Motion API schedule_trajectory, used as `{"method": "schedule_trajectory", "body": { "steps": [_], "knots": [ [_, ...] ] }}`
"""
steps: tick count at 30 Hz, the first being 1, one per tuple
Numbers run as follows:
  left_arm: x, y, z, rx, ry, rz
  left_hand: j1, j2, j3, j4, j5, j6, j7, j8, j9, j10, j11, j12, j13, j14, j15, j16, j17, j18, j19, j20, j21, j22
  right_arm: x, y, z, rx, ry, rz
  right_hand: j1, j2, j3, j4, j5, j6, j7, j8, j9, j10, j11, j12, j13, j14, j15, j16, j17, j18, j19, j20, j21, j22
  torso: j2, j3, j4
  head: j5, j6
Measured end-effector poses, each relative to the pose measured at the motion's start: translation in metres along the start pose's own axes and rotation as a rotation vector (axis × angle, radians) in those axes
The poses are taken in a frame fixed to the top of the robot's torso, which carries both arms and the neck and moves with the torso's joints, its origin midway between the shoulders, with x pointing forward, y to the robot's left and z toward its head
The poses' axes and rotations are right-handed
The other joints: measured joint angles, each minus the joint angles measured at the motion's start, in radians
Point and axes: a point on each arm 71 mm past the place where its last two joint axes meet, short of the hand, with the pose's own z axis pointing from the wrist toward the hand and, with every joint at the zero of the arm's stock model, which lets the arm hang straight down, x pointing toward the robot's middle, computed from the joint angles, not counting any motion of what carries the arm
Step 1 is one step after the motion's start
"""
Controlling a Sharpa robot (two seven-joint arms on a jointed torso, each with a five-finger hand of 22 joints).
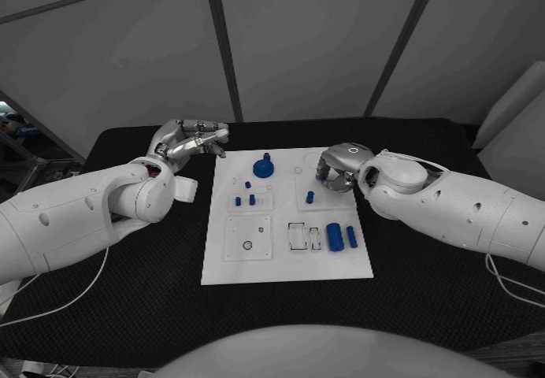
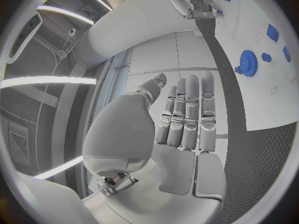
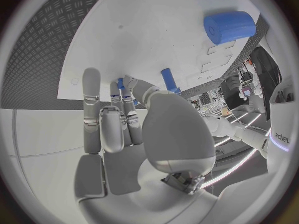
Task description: Assemble the parts on the task board
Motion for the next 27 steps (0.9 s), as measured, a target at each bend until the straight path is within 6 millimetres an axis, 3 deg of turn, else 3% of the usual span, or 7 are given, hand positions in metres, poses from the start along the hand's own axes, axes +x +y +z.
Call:
{"method": "schedule_trajectory", "body": {
  "steps": [7, 27],
  "knots": [
    [-0.0003, 0.0002, 0.0000, -0.002, -0.001, 0.000, 0.004, 0.004, -0.003, -0.003, 0.000, -0.004, 0.004, -0.003, 0.000, 0.000, 0.000, 0.000, 0.000, 0.000, 0.000, -0.004, 0.000, 0.000, 0.000, 0.000, 0.000, -0.002, 0.0004, 0.0000, -0.0005, 0.001, 0.002, -0.001, 0.015, 0.014, 0.000, -0.015, -0.002, 0.012, 0.001, 0.005, 0.003, 0.007, 0.007, 0.006, 0.012, -0.001, -0.006, 0.005, 0.006, 0.000, -0.003, -0.003, 0.021, 0.024, -0.001, 0.0000, -0.0004, -0.001, -0.002],
    [-0.0028, 0.0014, 0.0005, -0.011, -0.007, 0.002, 0.009, 0.009, -0.003, -0.003, 0.000, -0.007, 0.007, -0.007, 0.000, -0.007, 0.007, -0.004, 0.001, 0.000, 0.000, -0.009, -0.003, 0.000, 0.000, 0.000, -0.008, -0.009, -0.0007, 0.0023, -0.0073, -0.004, -0.022, -0.007, 0.038, 0.027, 0.006, -0.034, -0.010, 0.019, 0.000, 0.005, 0.004, 0.010, 0.010, 0.003, 0.019, 0.000, -0.007, 0.012, 0.012, 0.000, -0.007, -0.007, 0.041, 0.043, -0.001, -0.0001, -0.0004, 0.000, -0.006]
  ]
}}
